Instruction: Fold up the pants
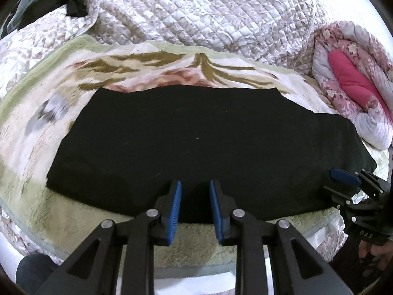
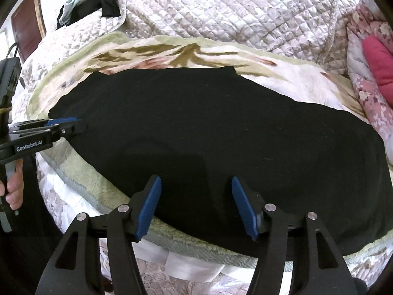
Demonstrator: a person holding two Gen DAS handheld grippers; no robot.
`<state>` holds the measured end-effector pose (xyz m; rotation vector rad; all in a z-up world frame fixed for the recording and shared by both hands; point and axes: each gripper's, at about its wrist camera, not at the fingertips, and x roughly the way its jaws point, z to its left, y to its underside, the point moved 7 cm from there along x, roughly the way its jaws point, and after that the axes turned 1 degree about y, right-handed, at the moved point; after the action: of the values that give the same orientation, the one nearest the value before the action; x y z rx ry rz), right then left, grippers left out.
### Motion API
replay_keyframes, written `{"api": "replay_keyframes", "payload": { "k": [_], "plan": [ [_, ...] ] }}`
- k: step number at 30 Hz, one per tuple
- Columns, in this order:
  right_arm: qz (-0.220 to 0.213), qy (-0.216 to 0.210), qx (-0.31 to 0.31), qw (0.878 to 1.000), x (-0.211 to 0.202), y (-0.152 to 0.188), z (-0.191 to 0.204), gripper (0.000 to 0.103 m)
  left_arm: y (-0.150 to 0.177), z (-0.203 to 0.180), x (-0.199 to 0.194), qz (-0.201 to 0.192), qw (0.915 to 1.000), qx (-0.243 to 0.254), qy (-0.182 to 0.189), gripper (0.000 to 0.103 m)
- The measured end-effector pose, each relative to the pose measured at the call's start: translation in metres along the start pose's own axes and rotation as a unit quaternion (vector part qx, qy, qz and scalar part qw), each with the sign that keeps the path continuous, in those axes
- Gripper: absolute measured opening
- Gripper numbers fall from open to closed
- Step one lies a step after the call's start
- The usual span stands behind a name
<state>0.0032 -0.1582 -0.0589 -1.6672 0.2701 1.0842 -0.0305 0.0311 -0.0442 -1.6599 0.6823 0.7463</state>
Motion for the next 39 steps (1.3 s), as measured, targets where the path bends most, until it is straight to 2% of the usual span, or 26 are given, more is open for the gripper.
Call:
{"api": "replay_keyframes", "payload": {
  "k": [7, 11, 16, 20, 26, 31, 34, 35, 36, 39],
  "plan": [
    [-0.001, -0.003, -0.001, 1.000, 0.000, 0.000, -0.001, 0.062, 0.007, 0.039, -0.015, -0.008, 0.9980, -0.063, -0.002, 0.026],
    [-0.002, -0.002, 0.001, 1.000, 0.000, 0.000, 0.001, 0.063, 0.015, 0.066, -0.022, -0.006, 0.9946, -0.095, -0.042, 0.030],
    [-0.001, -0.001, -0.001, 1.000, 0.000, 0.000, 0.000, 0.064, 0.023, 0.093, -0.028, -0.015, 0.9859, -0.166, -0.012, 0.031],
    [-0.002, -0.002, 0.002, 1.000, 0.000, 0.000, 0.001, 0.064, 0.025, 0.101, -0.024, -0.027, 0.9756, -0.216, 0.030, 0.044],
    [-0.002, -0.001, 0.002, 1.000, 0.001, 0.000, 0.002, 0.064, 0.015, 0.111, -0.016, -0.053, 0.9678, -0.243, 0.039, 0.045],
    [-0.002, -0.001, 0.001, 1.000, 0.001, 0.000, 0.001, 0.064, 0.003, 0.113, -0.006, -0.065, 0.9700, -0.234, 0.014, 0.045],
    [-0.002, -0.003, 0.003, 1.000, 0.000, 0.000, 0.002, 0.064, -0.002, 0.108, -0.005, -0.062, 0.9751, -0.213, -0.006, 0.040],
    [-0.001, -0.004, 0.005, 1.000, 0.000, -0.001, 0.002, 0.064, -0.005, 0.106, -0.005, -0.060, 0.9767, -0.206, -0.006, 0.024],
    [0.000, -0.007, 0.007, 1.000, -0.001, -0.001, 0.002, 0.064, -0.005, 0.106, -0.004, -0.056, 0.9776, -0.203, -0.004, 0.016],
    [0.003, -0.022, 0.030, 0.999, -0.004, -0.004, -0.003, 0.064, -0.012, 0.102, -0.006, -0.051, 0.9796, -0.194, 0.002, 0.009]
  ]
}}
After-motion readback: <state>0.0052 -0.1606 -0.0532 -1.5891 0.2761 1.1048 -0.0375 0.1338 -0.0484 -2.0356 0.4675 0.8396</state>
